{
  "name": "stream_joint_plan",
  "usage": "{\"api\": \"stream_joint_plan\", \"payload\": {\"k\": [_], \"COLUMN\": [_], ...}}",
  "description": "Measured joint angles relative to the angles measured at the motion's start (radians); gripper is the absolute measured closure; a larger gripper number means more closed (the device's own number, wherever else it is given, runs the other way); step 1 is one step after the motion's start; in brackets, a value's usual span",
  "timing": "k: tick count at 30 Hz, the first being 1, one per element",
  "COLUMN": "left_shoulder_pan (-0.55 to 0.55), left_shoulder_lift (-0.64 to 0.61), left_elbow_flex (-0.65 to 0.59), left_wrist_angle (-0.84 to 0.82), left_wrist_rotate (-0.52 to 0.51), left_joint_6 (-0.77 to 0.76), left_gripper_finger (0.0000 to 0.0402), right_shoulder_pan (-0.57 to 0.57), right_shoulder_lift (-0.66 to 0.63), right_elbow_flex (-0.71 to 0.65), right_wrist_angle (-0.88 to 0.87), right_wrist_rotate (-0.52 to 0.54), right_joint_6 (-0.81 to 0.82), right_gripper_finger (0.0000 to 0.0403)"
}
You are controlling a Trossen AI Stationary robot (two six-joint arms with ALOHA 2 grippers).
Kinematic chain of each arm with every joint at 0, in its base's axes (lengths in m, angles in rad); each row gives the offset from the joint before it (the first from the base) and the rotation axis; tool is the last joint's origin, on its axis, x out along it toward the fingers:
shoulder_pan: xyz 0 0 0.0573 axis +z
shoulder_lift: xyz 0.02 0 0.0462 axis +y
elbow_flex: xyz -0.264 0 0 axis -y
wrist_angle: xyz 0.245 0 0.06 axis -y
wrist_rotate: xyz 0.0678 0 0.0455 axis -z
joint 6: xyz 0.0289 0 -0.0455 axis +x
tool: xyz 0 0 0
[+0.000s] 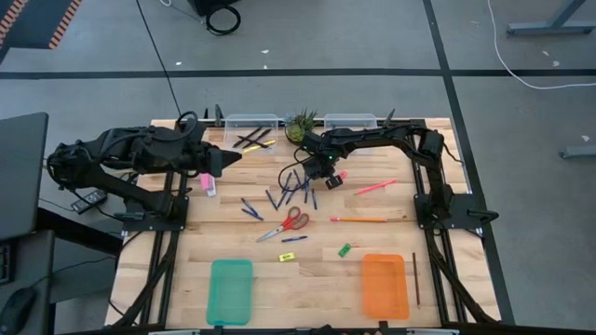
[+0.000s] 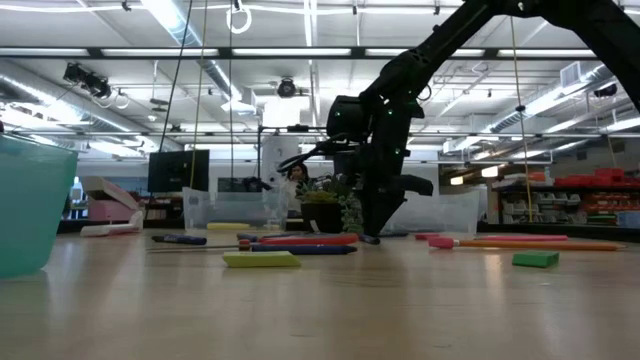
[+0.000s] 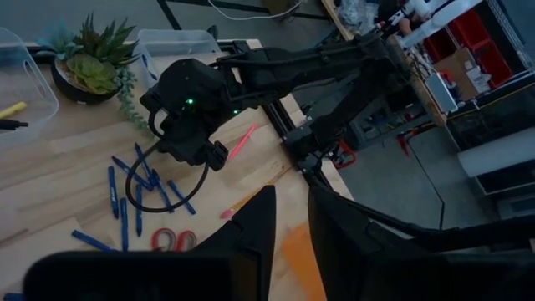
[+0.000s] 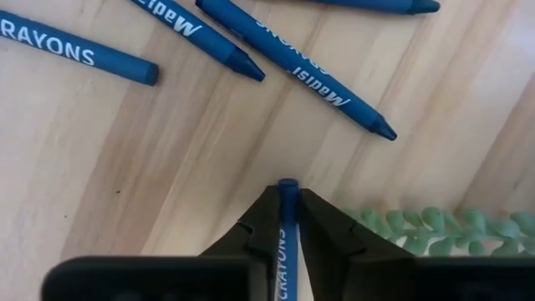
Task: Sort crayons/erasers/pens/pencils in bins
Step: Put the blue crayon into the right transparent bin
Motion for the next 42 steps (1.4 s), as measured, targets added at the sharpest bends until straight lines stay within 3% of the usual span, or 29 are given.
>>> {"api": "stream_joint_plan", "payload": {"k": [11,18,26,30,42], "left_shoulder_pan": [0.0,0.0,0.0,0.0,0.0], "left_shoulder_lift": [0.0,0.0,0.0,0.0,0.0], "left_elbow_flex": [0.0,0.0,0.0,0.0,0.0], "left_wrist_angle": [0.0,0.004,0.005,0.005,0.008], "left_wrist_rotate": [0.0,0.0,0.0,0.0,0.0], "left_joint_6": [-0.006,0.013,0.039,0.041,0.04], "left_gripper_finger": [0.0319,0.0326,0.0319,0.0322,0.0319], "right_shoulder_pan": [0.008,0.009,-0.006,-0.064,-0.326], "right_shoulder_lift": [-0.009,-0.022,-0.026,-0.028,-0.028], "right_elbow_flex": [0.069,0.225,0.452,0.506,0.496], "right_wrist_angle": [-0.077,-0.243,-0.414,-0.467,-0.492], "right_wrist_rotate": [-0.012,-0.053,-0.07,-0.071,-0.116], "right_joint_6": [0.171,0.324,0.373,0.397,0.492], "right_gripper_finger": [0.0364,0.0364,0.0365,0.0365,0.0365]}}
